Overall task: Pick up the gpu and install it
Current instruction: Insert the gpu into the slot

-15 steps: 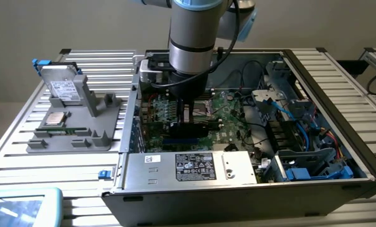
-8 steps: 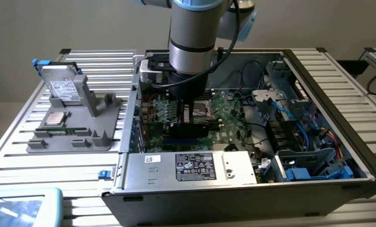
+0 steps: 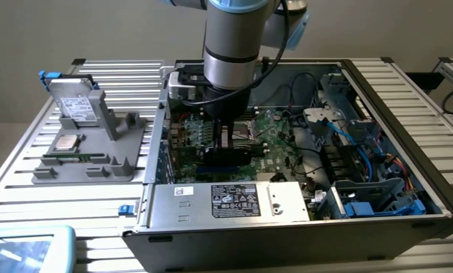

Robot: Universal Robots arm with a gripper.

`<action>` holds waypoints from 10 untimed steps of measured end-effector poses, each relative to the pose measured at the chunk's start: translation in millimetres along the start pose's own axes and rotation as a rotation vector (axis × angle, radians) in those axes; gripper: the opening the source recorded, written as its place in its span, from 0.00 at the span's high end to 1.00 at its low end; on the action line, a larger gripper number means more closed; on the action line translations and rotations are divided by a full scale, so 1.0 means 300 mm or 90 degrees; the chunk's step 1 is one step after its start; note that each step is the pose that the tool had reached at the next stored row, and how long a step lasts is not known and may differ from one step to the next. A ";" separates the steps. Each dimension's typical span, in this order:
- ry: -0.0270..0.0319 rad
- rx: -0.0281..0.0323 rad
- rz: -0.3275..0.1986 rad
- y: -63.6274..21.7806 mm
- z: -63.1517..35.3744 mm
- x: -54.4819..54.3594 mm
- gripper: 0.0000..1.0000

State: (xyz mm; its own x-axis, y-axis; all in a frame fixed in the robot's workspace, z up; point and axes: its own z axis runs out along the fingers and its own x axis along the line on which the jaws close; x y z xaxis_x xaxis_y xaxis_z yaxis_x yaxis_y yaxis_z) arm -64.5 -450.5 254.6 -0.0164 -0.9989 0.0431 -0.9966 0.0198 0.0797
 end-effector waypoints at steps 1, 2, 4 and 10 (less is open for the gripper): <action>-0.0001 0.0000 0.000 0.000 0.000 -0.001 0.73; 0.0000 0.0001 0.000 0.000 0.000 -0.001 0.73; 0.0000 0.0001 0.000 0.000 0.001 -0.001 0.73; 0.0000 -0.0004 0.000 -0.004 0.001 -0.001 0.73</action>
State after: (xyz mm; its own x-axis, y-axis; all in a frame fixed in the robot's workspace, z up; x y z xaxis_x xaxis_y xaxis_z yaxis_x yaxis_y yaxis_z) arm -63.2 -450.3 254.4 -0.0167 -0.9989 0.0432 -0.9966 0.0202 0.0804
